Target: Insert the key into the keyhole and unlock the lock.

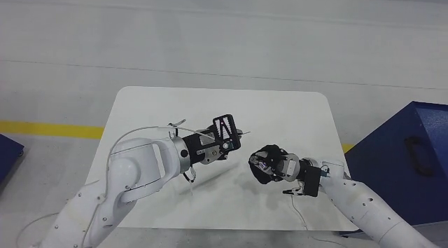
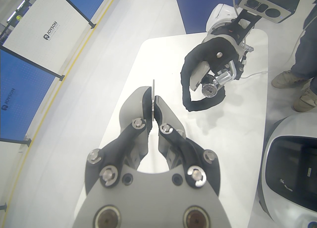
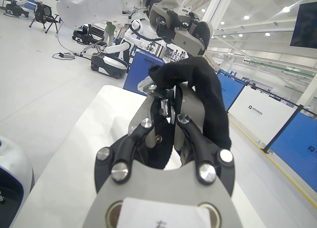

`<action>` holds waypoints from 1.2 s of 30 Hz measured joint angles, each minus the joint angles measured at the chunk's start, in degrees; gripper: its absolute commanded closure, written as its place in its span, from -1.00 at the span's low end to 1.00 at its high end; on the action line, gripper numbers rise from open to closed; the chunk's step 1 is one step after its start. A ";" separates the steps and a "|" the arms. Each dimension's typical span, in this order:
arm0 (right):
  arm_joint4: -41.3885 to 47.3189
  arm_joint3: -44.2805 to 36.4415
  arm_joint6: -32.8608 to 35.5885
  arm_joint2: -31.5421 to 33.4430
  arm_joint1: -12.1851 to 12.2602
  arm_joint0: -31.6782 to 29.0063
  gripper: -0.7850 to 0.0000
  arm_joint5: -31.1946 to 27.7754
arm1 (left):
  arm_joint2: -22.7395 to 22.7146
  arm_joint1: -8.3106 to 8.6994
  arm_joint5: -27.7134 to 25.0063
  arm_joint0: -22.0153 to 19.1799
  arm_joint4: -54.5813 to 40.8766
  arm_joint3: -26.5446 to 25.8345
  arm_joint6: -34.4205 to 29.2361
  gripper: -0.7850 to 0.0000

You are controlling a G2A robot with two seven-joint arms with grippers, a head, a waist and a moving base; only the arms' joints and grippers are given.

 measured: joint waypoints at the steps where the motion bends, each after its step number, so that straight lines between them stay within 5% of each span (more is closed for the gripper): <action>1: 0.00 0.00 0.00 0.00 0.00 0.00 1.00 0.00 | 0.00 0.00 0.00 0.00 0.00 0.00 0.00 1.00; 7: 0.00 0.00 0.00 0.00 0.00 0.00 1.00 0.00 | -0.37 0.02 0.74 0.54 -1.06 0.63 -0.62 1.00; 11: 0.00 0.00 0.00 0.00 0.00 0.00 1.00 0.00 | -4.28 0.16 3.58 1.71 -15.18 0.35 -4.39 1.00; 18: 0.00 0.00 0.00 0.00 0.00 0.00 1.00 0.00 | -11.75 0.78 17.47 2.85 -44.29 -5.05 -17.07 1.00; 24: 0.00 0.00 0.00 0.00 0.00 0.00 1.00 0.00 | -12.56 0.63 28.14 2.83 -58.05 -6.02 -21.43 1.00; 31: 0.00 0.00 0.00 0.00 0.00 0.00 1.00 0.00 | -12.31 0.67 26.72 3.29 -58.11 -5.66 -21.65 1.00; 36: 0.57 -1.22 3.33 1.08 -0.05 -0.92 1.00 2.49 | -11.98 1.20 31.04 2.34 -57.43 -4.15 -30.18 1.00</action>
